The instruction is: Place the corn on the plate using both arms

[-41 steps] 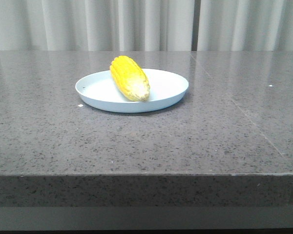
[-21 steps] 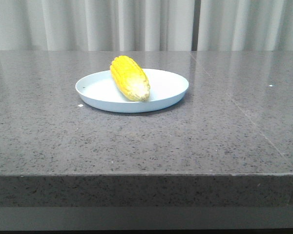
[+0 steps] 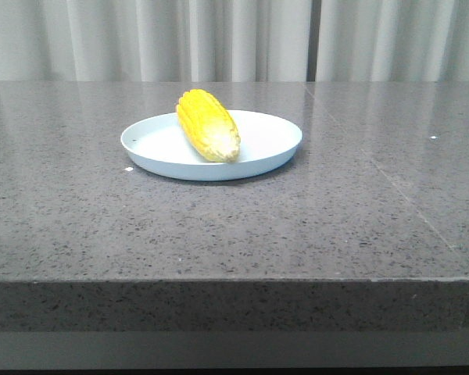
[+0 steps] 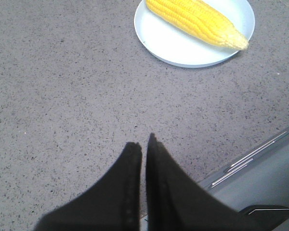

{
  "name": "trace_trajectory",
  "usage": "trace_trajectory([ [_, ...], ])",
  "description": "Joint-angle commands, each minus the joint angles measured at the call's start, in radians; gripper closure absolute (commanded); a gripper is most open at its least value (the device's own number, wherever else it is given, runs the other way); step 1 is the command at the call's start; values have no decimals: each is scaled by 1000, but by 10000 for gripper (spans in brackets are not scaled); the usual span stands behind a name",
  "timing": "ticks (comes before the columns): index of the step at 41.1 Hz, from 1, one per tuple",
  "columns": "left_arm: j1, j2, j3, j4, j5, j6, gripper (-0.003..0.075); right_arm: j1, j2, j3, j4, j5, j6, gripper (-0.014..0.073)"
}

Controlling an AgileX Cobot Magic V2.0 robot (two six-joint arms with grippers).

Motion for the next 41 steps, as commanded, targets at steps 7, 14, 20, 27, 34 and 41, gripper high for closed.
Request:
trace_trajectory([
  [7,-8,-1,-25,2,-65,-10,741,-2,1,-22,12,-65,-3,659],
  [14,-8,-1,-25,2,-65,-10,741,-2,1,-22,18,-65,-3,659],
  [20,-8,-1,-25,2,-65,-10,741,-2,1,-22,18,-65,-3,659],
  [27,-8,-6,-20,2,-69,-10,741,-2,1,-22,18,-65,-3,659],
  [34,87,-46,22,6,-75,-10,741,-2,1,-22,18,-65,-3,659],
  [41,239,-176,193,-19,-304,-10,741,-2,1,-22,19,-65,-3,659],
])
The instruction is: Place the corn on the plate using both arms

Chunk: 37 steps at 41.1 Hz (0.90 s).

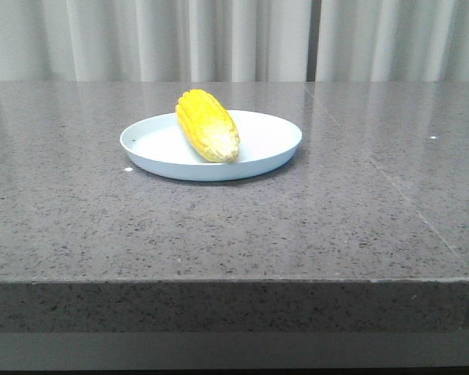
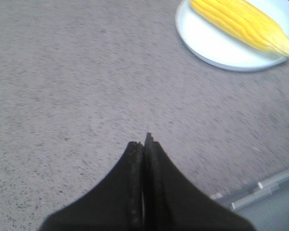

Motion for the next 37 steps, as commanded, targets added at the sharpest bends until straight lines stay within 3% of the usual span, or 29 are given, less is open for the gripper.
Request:
trace_trajectory([
  [1,70,-78,82,-18,-224,-10,741,-2,1,-22,1,-65,-3,659],
  [8,198,-251,328,-91,-537,-10,741,-2,1,-22,1,-65,-3,659],
  [13,267,-371,489,-178,-662,-10,741,-2,1,-22,1,-65,-3,659],
  [27,356,-555,746,-190,-887,-10,741,-2,1,-22,1,-65,-3,659],
  [37,386,-608,798,-169,-906,-8,741,-2,1,-22,1,-63,-3,659],
])
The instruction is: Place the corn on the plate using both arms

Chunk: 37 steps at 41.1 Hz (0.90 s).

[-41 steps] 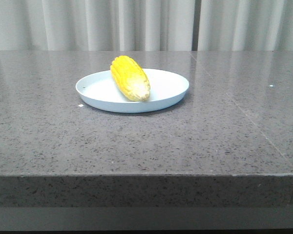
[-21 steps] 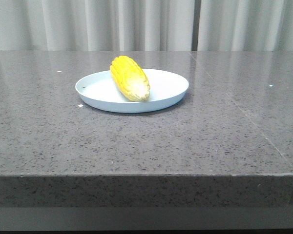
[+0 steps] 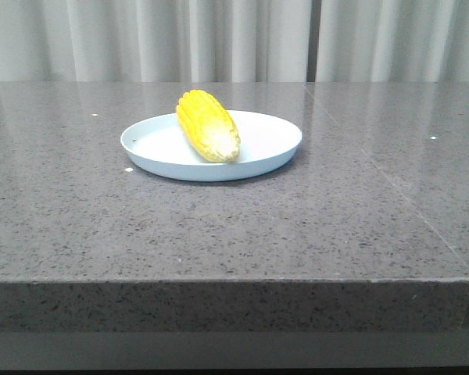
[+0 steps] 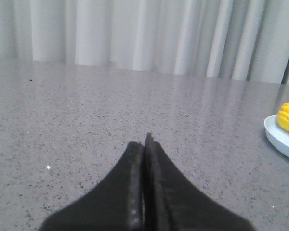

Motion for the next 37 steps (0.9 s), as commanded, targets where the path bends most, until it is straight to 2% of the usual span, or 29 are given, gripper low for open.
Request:
trace_trajectory([
  [1,3,-18,23,3,-86,-8,741,-2,1,-22,1,-63,-3,659],
  [15,3,-16,23,6,-86,-8,740,-2,2,-22,1,-63,-3,659],
  [21,3,-16,23,6,-93,64,741,-2,2,-22,1,-63,-3,659],
  [37,3,-16,23,-1,-118,66,741,-2,2,-22,1,-63,-3,659],
])
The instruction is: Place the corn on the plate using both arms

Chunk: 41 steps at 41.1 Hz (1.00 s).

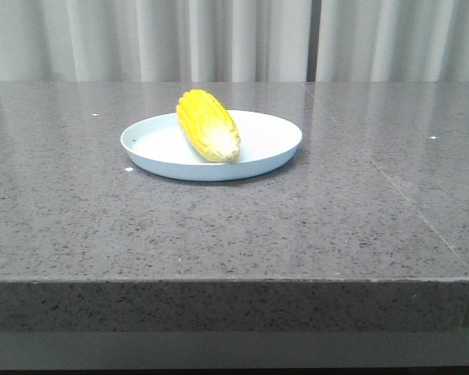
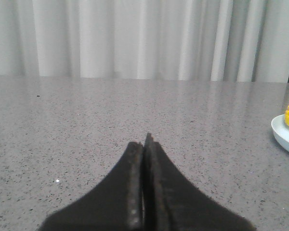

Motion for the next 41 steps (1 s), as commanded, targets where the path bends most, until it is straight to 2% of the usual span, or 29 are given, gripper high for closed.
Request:
trace_trajectory([
  [1,-1,-16,23,-6,-93,3,741,-2,2,-22,1,-63,-3,659],
  [38,-7,-16,23,-6,-93,3,741,-2,-1,-19,1,-66,-3,659],
  [41,-7,-16,23,-6,-93,3,741,-31,-34,0,5,-73,-3,659],
])
